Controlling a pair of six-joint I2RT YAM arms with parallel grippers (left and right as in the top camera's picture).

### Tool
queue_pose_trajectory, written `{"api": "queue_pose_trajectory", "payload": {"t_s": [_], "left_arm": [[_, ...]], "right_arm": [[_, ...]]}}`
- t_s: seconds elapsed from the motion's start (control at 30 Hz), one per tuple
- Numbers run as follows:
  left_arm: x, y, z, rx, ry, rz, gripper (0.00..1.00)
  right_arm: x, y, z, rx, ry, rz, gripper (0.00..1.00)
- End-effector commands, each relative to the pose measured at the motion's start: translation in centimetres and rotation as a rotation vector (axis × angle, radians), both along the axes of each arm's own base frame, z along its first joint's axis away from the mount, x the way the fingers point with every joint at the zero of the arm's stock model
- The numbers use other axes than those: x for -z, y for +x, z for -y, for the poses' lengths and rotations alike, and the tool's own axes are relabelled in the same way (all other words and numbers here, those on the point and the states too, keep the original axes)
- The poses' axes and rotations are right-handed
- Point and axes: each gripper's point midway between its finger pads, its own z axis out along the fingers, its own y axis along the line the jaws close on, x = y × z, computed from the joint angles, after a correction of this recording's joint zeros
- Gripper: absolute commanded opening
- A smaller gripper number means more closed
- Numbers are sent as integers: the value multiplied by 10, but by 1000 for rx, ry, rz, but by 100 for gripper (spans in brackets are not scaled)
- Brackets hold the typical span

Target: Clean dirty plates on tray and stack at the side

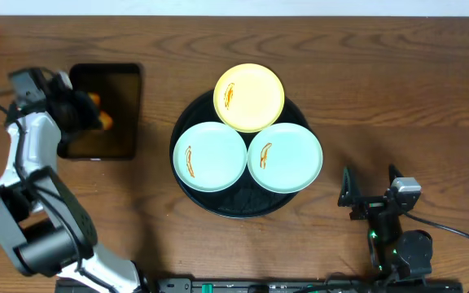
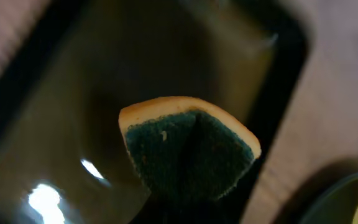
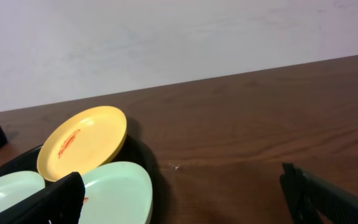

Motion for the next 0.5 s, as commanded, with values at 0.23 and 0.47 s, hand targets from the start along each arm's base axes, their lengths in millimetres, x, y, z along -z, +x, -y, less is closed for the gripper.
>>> {"api": "queue_pose_trajectory", "payload": {"t_s": [0.23,0.47], "left_arm": [[-240,-8,18,64,35,607,7],[-285,-62,51,64,77,647,8]], "right_arm": [[1,0,3,9,-15,-3,99],[1,1,6,28,-26,-1,99]]}}
